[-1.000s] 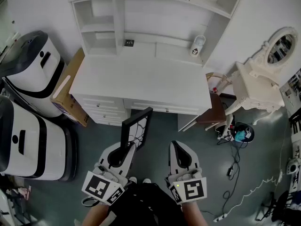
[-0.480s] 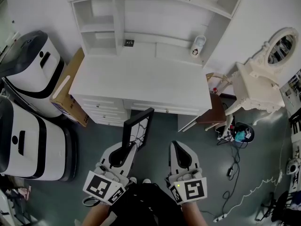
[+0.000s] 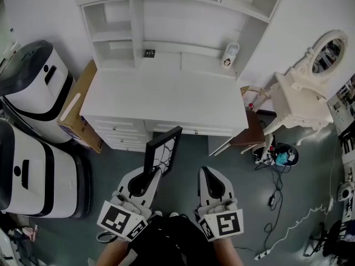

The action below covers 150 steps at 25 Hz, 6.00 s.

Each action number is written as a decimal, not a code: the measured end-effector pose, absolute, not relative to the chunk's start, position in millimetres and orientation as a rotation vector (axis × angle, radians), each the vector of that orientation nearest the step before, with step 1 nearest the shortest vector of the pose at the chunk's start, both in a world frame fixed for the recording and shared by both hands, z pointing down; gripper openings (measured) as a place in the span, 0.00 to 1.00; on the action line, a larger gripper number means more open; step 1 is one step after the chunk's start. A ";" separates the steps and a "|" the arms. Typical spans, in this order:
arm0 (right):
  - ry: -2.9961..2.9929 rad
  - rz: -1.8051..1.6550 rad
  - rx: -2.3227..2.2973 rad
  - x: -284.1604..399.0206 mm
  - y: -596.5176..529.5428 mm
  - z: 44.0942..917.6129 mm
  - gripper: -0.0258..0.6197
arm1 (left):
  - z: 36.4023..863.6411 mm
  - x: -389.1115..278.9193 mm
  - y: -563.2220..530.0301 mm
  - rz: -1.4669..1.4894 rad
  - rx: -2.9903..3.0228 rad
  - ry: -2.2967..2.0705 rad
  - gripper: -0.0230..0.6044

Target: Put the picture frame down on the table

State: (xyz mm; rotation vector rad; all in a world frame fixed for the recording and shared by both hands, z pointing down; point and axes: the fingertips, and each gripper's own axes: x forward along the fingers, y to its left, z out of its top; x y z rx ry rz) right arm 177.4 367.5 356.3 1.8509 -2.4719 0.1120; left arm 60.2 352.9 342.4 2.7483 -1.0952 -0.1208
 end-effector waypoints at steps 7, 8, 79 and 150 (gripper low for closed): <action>-2.439 0.106 1.887 170.1 368.7 356.3 0.04 | 340.0 52.5 349.3 -0.123 2.768 -1.059 0.08; -2.437 0.103 1.891 168.4 369.1 356.3 0.04 | 340.3 51.1 349.5 -0.124 2.770 -1.054 0.08; -2.721 0.129 1.400 168.9 57.6 365.9 0.04 | 340.3 53.4 76.0 -0.159 2.545 -1.546 0.08; -2.560 0.285 1.706 8.5 -118.0 361.7 0.09 | 342.5 -80.1 -119.4 -0.120 2.681 -1.080 0.08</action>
